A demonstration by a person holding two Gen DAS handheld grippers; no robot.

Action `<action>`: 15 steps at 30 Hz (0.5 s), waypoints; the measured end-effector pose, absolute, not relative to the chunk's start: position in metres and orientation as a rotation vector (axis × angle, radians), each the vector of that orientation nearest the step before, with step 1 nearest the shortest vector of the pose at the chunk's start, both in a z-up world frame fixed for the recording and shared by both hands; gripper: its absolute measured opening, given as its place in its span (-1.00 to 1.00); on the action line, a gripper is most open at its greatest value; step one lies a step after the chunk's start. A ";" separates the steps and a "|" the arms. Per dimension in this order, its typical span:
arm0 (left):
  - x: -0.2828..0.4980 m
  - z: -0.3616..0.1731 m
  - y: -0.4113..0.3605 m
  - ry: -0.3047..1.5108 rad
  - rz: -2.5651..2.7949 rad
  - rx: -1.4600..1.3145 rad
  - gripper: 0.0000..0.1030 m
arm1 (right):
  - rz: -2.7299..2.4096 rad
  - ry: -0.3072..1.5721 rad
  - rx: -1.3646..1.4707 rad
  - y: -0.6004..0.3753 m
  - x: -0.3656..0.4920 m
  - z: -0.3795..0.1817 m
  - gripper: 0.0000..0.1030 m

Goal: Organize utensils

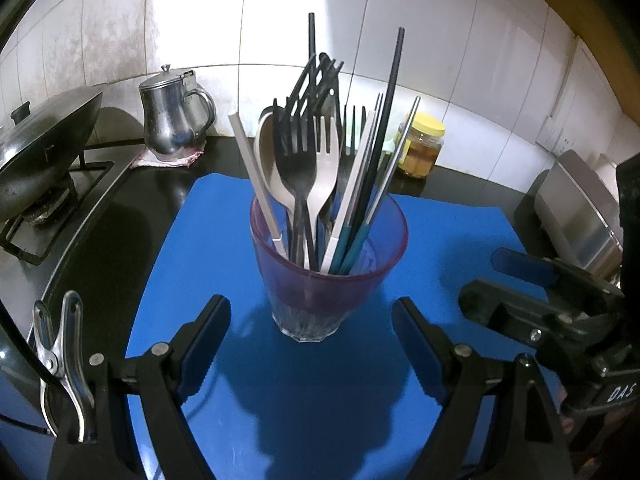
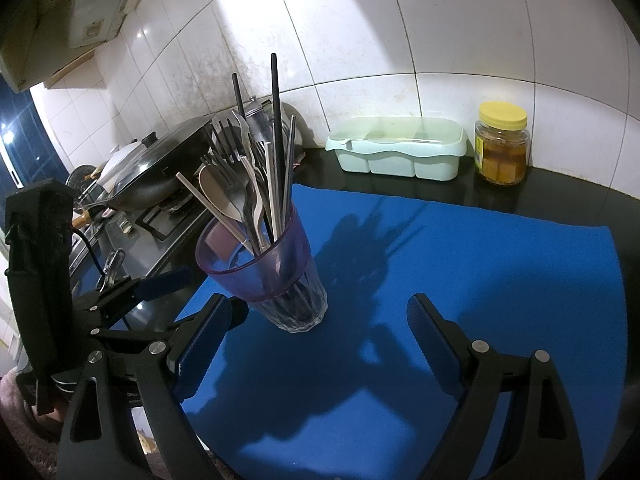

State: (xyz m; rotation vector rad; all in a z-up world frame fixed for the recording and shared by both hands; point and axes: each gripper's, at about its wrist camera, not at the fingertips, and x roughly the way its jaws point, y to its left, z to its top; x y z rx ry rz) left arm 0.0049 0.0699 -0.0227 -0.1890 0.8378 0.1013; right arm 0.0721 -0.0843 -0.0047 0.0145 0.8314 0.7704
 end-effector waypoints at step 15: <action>0.006 -0.022 0.068 0.835 0.085 -0.183 0.66 | 0.764 0.833 0.019 -0.085 0.071 -0.006 0.77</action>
